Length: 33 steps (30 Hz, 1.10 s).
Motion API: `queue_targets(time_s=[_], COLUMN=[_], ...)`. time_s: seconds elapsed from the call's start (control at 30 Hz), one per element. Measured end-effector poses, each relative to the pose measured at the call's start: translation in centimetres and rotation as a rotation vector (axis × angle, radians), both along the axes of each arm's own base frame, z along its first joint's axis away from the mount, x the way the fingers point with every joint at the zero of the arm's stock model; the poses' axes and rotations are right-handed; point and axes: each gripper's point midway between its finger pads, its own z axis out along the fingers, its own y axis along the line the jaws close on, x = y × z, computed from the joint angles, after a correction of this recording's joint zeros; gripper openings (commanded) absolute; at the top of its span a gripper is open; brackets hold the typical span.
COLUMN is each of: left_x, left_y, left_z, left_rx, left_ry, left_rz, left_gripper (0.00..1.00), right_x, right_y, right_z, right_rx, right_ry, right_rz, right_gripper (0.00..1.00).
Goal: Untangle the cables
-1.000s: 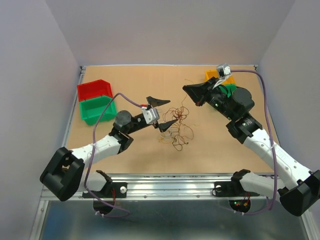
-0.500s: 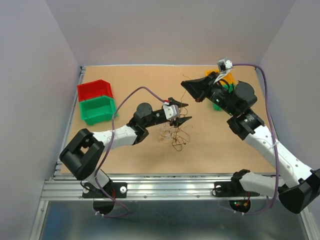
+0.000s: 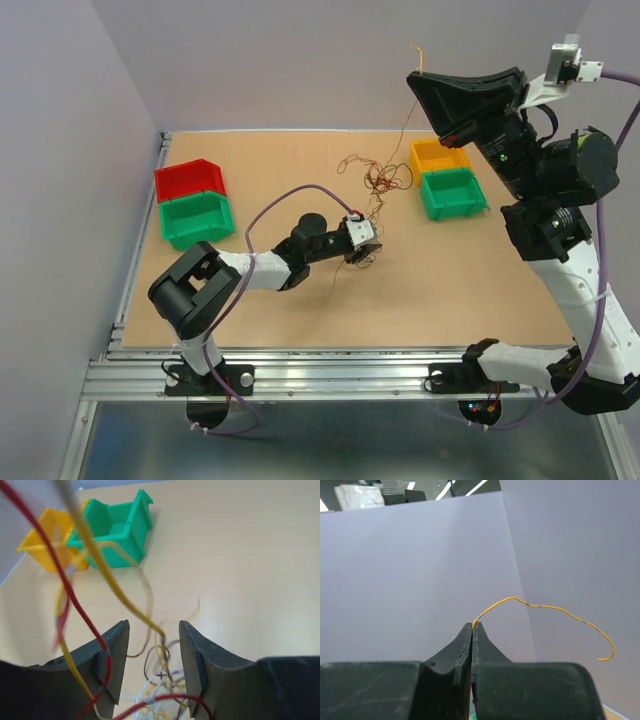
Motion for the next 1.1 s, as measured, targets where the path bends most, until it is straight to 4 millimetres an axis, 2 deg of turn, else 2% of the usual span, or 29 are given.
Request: queue_targets(time_s=[0.07, 0.1, 0.2, 0.27, 0.3, 0.33, 0.43, 0.5, 0.7, 0.8, 0.9, 1.03, 1.1], left_x=[0.2, 0.5, 1.3, 1.9, 2.1, 2.4, 2.7, 2.7, 1.7, 2.1, 2.8, 3.6, 4.2], left_y=[0.1, 0.3, 0.8, 1.2, 1.4, 1.7, 2.4, 3.0, 5.1, 6.1, 7.3, 8.2, 8.8], left_z=[-1.0, -1.4, -1.5, -1.2, -1.0, -0.7, 0.8, 2.7, 7.7, 9.3, 9.7, 9.6, 8.9], left_rx=[0.021, 0.035, 0.045, 0.045, 0.046, 0.046, 0.037, 0.018, -0.053, -0.071, -0.073, -0.064, -0.045], left_ry=[0.015, 0.024, 0.021, 0.015, 0.012, 0.008, -0.015, -0.042, -0.129, -0.154, -0.159, -0.154, -0.142], left_rz=[0.016, 0.035, 0.091, 0.129, 0.148, 0.169, 0.210, 0.227, 0.248, 0.294, 0.338, 0.365, 0.396], left_gripper=[0.46, 0.39, 0.32, 0.32, 0.36, 0.45, 0.71, 0.76, 0.75, 0.76, 0.83, 0.83, 0.83], right_x=[-0.6, -0.8, -1.0, -0.8, -0.6, -0.4, 0.4, 1.0, 2.8, 3.5, 5.1, 7.1, 7.4], right_y=[-0.6, -0.8, -1.2, -1.3, -1.3, -1.3, -1.1, -0.8, -0.1, -0.3, -0.5, -1.2, -1.7], right_z=[1.6, 2.0, 2.1, 1.2, 0.5, -0.1, -2.4, -4.5, -10.4, -13.9, -17.6, -21.1, -22.6], right_rx=[0.029, 0.040, 0.050, 0.045, 0.042, 0.038, 0.015, -0.010, -0.074, -0.100, -0.137, -0.168, -0.180], right_ry=[-0.029, -0.036, -0.033, -0.015, 0.000, 0.012, 0.054, 0.093, 0.200, 0.253, 0.317, 0.386, 0.412], right_rz=[-0.005, -0.009, -0.019, -0.027, -0.037, -0.042, -0.054, -0.059, -0.082, -0.113, -0.174, -0.267, -0.304], right_gripper=[0.01, 0.00, 0.01, 0.01, 0.01, 0.01, 0.01, 0.01, 0.01, 0.01, 0.00, 0.01, 0.01])
